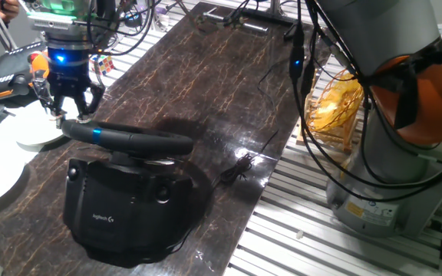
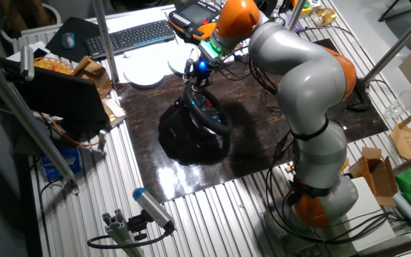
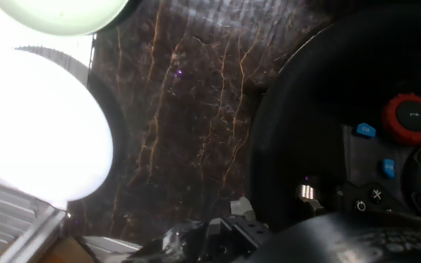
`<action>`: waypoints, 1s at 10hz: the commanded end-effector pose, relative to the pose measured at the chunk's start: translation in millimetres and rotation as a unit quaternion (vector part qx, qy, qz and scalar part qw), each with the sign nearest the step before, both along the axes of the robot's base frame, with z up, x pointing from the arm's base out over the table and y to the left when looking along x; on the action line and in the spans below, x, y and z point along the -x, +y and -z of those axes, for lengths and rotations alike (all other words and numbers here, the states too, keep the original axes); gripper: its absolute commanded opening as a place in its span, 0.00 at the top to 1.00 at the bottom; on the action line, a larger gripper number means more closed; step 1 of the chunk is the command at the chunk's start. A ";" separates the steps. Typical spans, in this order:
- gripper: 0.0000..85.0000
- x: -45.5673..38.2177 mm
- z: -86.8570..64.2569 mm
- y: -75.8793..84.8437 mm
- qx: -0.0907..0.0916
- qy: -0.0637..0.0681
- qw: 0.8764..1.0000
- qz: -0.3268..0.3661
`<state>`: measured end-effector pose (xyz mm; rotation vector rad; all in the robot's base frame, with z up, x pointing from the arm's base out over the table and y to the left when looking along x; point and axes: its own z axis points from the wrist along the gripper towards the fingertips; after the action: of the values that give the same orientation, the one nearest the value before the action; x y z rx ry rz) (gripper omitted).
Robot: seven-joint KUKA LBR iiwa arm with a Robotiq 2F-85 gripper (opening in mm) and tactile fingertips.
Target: Rotate the steering wheel 90 degrees counterclockwise
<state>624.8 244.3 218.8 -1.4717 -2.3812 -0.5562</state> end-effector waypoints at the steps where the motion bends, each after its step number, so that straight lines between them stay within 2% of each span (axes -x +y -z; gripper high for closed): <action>1: 0.99 -0.7 -1.8 -0.8 -0.001 -0.002 1.000 -0.006; 3: 0.99 -2.2 -5.0 -6.2 -0.006 0.000 1.000 -0.007; 6: 0.99 -6.2 -7.8 -15.4 -0.003 0.003 1.000 -0.001; 8: 0.99 -5.2 -0.9 -16.1 -0.005 0.000 1.000 0.008; 10: 0.99 -5.0 -1.0 -15.5 -0.002 -0.001 1.000 0.009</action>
<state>629.8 228.8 220.1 -1.4940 -2.3688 -0.5685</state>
